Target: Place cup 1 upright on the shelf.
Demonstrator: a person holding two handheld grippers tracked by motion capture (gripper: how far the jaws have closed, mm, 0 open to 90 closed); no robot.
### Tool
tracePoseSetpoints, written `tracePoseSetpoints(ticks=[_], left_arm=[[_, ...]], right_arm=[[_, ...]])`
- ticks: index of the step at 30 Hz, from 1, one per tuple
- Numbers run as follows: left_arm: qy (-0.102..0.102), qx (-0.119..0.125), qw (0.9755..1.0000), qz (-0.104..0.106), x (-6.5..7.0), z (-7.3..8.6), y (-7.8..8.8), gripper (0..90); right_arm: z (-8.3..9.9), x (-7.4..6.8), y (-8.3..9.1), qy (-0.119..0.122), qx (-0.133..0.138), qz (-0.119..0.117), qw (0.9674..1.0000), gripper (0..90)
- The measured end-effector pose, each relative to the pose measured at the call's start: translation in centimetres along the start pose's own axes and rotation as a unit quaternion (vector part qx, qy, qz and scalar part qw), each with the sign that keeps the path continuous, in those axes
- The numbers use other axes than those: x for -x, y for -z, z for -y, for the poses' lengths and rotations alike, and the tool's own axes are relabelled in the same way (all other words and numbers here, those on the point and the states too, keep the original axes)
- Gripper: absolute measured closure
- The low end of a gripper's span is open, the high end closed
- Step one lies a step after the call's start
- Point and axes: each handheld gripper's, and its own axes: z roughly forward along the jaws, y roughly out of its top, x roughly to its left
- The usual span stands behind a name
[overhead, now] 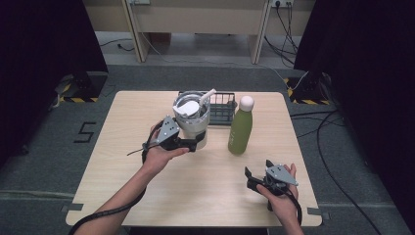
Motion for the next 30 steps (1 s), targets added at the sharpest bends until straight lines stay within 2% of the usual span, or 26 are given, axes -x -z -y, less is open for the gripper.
tracePoseSetpoints(ticks=[1, 2, 3, 10, 11, 12, 15, 16, 20, 21, 22, 24, 25, 30], left_arm=[[-0.019, 0.006, 0.9998, -0.004, -0.3, -0.2, -0.1, 9.3], [-0.018, 0.007, 0.9998, -0.003, -0.3, -0.2, -0.2, 9.3], [0.000, 0.001, 1.0000, -0.001, -0.1, -0.2, -0.2, 9.3], [0.000, 0.001, 1.0000, -0.004, -0.5, -0.4, -0.6, 9.3], [-0.015, 0.006, 0.9998, -0.007, -0.8, -0.5, -0.8, 9.3], [-0.018, 0.006, 0.9998, -0.008, -0.9, -0.6, -0.9, 9.3], [-0.016, 0.009, 0.9998, -0.009, -1.1, -0.7, -1.1, 9.3], [0.001, 0.002, 1.0000, -0.007, -0.9, -0.7, -1.1, 9.3], [0.000, 0.000, 0.9999, -0.011, -1.2, -0.7, -1.4, 9.3], [-0.017, 0.006, 0.9997, -0.015, -1.5, -0.9, -1.5, 9.4], [-0.017, 0.005, 0.9997, -0.016, -1.6, -0.9, -1.6, 9.3], [-0.017, 0.006, 0.9997, -0.018, -1.7, -1.1, -1.7, 9.3], [0.000, 0.001, 0.9999, -0.016, -1.6, -1.1, -1.8, 9.3], [0.001, 0.002, 0.9998, -0.017, -1.8, -1.3, -2.2, 9.3]], right_arm=[[0.0, 0.0, 0.0, 0.000, 0.000, 0.000, 1.0000, 15.4], [0.0, 0.0, 0.0, 0.000, 0.000, 0.000, 1.0000, 15.5], [0.0, 0.0, 0.0, -0.001, 0.000, 0.000, 1.0000, 15.4], [0.0, 0.0, 0.0, -0.002, -0.001, -0.001, 1.0000, 15.5], [0.0, 0.0, 0.0, -0.002, -0.001, -0.001, 1.0000, 15.4], [0.0, 0.0, 0.0, -0.002, -0.001, -0.001, 1.0000, 15.4], [0.0, 0.0, 0.0, -0.002, 0.000, -0.001, 1.0000, 15.4], [0.0, 0.0, 0.0, -0.002, -0.001, 0.000, 1.0000, 15.4], [0.0, 0.1, 0.0, -0.002, 0.000, 0.000, 1.0000, 15.4], [0.0, 0.1, 0.0, -0.002, 0.000, 0.000, 1.0000, 15.5], [0.0, 0.1, 0.0, -0.002, 0.000, 0.000, 1.0000, 15.5], [0.1, 0.1, 0.0, -0.002, -0.001, 0.000, 1.0000, 15.5], [0.1, 0.1, 0.0, -0.002, -0.001, 0.000, 1.0000, 15.5], [0.1, 0.0, -0.1, -0.001, -0.001, -0.001, 1.0000, 15.5]])
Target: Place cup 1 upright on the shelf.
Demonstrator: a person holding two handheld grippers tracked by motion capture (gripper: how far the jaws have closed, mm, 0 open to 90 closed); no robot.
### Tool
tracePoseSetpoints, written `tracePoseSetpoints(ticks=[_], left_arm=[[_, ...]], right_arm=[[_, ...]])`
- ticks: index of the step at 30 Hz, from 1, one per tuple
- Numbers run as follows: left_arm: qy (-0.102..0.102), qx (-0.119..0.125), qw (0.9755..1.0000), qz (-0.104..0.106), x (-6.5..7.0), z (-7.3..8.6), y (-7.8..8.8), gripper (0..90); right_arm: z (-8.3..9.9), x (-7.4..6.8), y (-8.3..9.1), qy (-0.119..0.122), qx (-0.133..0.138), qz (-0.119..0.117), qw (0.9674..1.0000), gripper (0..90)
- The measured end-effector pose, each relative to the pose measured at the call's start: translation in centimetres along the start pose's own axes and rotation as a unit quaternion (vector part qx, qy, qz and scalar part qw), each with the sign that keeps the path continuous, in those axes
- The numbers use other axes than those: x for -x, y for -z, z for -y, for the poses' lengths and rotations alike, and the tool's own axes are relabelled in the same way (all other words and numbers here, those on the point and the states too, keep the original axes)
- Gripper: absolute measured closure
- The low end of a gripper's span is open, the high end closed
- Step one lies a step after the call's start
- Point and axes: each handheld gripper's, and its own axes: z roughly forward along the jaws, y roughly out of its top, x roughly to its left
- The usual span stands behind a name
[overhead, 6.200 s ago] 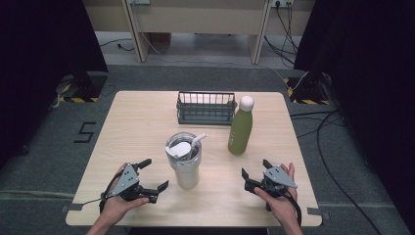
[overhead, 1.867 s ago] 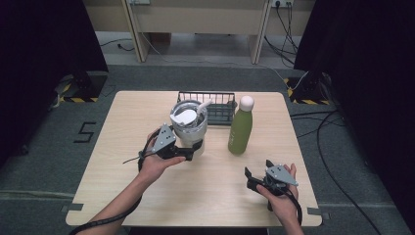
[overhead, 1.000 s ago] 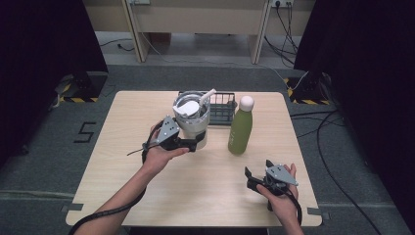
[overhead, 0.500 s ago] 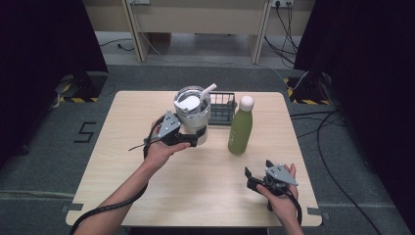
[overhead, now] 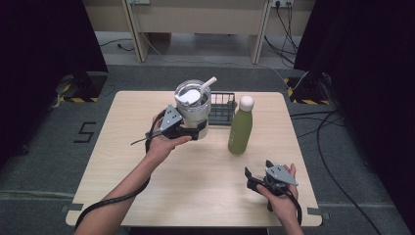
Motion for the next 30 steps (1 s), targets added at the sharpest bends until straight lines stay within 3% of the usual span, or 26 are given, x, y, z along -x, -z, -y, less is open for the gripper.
tracePoseSetpoints(ticks=[8, 9, 10, 14, 15, 21, 27, 28, 29, 30], left_arm=[[-0.002, -0.001, 1.0000, -0.005, -0.3, -0.2, -0.7, 9.3], [-0.015, 0.005, 0.9998, -0.008, -0.5, -0.3, -0.8, 9.3], [-0.001, -0.001, 1.0000, -0.006, -0.4, -0.2, -0.8, 9.3], [-0.001, 0.000, 1.0000, -0.007, -0.4, -0.4, -1.2, 9.4], [-0.015, 0.005, 0.9998, -0.009, -0.6, -0.5, -1.3, 9.3], [0.001, 0.002, 1.0000, -0.008, -0.5, -0.6, -1.7, 9.3], [0.001, 0.002, 0.9999, -0.011, -0.7, -0.8, -2.1, 9.3], [-0.013, 0.006, 0.9998, -0.014, -1.0, -0.9, -2.2, 9.3], [-0.013, 0.006, 0.9998, -0.015, -1.1, -0.9, -2.2, 9.3], [0.001, 0.001, 0.9999, -0.013, -0.9, -0.9, -2.2, 9.3]], right_arm=[[0.0, 0.1, 0.0, 0.001, 0.000, 0.001, 1.0000, 15.5], [0.0, 0.1, 0.0, 0.002, 0.000, 0.001, 1.0000, 15.5], [0.0, 0.1, 0.0, 0.001, 0.000, 0.000, 1.0000, 15.5], [0.0, 0.1, 0.0, 0.002, 0.000, 0.002, 1.0000, 15.7], [0.0, 0.1, 0.0, 0.001, 0.000, 0.001, 1.0000, 15.7], [0.0, 0.0, 0.0, -0.001, 0.000, -0.001, 1.0000, 15.6], [0.1, 0.1, 0.0, -0.002, 0.000, 0.000, 1.0000, 15.6], [0.1, 0.1, 0.0, -0.003, 0.000, -0.001, 1.0000, 15.6], [0.1, 0.1, 0.0, -0.003, 0.000, -0.001, 1.0000, 15.6], [0.1, 0.1, 0.0, -0.002, -0.001, -0.001, 1.0000, 15.6]])
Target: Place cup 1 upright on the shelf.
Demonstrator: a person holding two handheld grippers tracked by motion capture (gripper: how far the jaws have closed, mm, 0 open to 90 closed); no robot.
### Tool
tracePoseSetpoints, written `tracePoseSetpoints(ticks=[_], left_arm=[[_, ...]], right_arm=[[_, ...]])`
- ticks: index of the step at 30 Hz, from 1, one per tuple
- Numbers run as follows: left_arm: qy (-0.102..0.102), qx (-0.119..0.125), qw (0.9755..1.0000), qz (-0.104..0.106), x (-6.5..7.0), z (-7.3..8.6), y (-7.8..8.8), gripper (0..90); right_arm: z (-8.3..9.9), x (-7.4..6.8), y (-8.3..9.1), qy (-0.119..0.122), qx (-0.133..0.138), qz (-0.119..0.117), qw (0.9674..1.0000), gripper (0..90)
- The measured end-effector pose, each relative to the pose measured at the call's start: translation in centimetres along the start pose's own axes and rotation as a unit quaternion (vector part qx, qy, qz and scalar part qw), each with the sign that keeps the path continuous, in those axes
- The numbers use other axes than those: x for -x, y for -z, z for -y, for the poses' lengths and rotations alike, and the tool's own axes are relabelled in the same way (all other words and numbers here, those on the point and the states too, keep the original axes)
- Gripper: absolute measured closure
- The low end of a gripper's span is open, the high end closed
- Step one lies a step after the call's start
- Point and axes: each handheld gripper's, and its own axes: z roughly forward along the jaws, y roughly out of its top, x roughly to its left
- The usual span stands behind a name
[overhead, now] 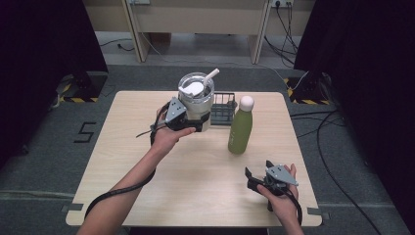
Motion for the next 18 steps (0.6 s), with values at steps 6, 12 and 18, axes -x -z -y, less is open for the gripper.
tracePoseSetpoints(ticks=[6, 12, 18], left_arm=[[-0.013, 0.004, 0.9999, -0.005, -0.5, -0.2, -0.5, 9.3], [0.003, -0.004, 1.0000, -0.008, -0.5, -0.2, -0.9, 9.3], [0.005, -0.004, 0.9999, -0.014, -0.8, -0.2, -1.3, 9.3]], right_arm=[[0.0, 0.0, 0.0, 0.000, 0.001, 0.000, 1.0000, 15.6], [0.0, -0.1, 0.0, -0.003, -0.001, 0.000, 1.0000, 15.6], [0.0, 0.0, 0.0, 0.000, -0.002, 0.000, 1.0000, 15.6]])
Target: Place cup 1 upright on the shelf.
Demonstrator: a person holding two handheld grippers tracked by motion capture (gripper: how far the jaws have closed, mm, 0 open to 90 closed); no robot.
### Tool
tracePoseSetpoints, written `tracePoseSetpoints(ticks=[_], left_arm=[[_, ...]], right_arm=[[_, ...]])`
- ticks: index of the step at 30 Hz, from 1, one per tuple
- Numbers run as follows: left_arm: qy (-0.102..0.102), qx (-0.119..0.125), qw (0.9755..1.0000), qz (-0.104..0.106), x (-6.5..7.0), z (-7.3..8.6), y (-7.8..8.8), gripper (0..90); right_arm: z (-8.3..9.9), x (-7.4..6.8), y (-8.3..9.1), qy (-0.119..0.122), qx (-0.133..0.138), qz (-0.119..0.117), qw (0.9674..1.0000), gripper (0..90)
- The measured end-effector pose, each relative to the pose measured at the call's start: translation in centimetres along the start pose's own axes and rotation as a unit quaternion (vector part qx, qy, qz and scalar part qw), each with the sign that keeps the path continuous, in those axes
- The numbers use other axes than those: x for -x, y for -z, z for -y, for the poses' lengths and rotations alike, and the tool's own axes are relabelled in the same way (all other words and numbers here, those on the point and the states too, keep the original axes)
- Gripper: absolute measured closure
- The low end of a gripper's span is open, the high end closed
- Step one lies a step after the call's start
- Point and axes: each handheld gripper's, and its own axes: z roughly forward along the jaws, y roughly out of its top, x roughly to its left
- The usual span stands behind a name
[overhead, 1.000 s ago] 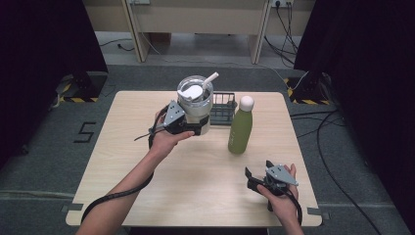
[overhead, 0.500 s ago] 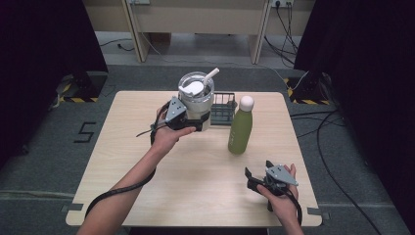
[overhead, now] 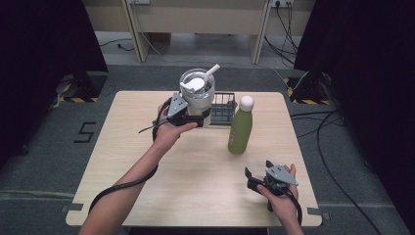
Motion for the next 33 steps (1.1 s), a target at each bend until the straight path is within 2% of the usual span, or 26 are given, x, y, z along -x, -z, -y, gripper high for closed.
tracePoseSetpoints(ticks=[16, 22, 23, 33], left_arm=[[-0.002, 0.005, 0.9999, -0.012, -0.8, -0.8, -1.4, 9.3], [0.004, 0.003, 0.9999, -0.015, -1.1, -1.1, -2.1, 9.3], [-0.001, 0.003, 0.9999, -0.014, -1.2, -1.2, -2.2, 9.3], [0.003, 0.000, 0.9996, -0.030, -2.2, -1.5, -3.1, 9.3]], right_arm=[[0.0, 0.0, 0.0, 0.001, 0.001, 0.000, 1.0000, 15.7], [0.1, 0.2, 0.0, -0.003, 0.000, 0.000, 1.0000, 15.6], [0.1, 0.2, 0.0, -0.003, 0.000, 0.001, 1.0000, 15.6], [0.1, 0.3, 0.0, -0.004, 0.000, -0.001, 1.0000, 15.6]])
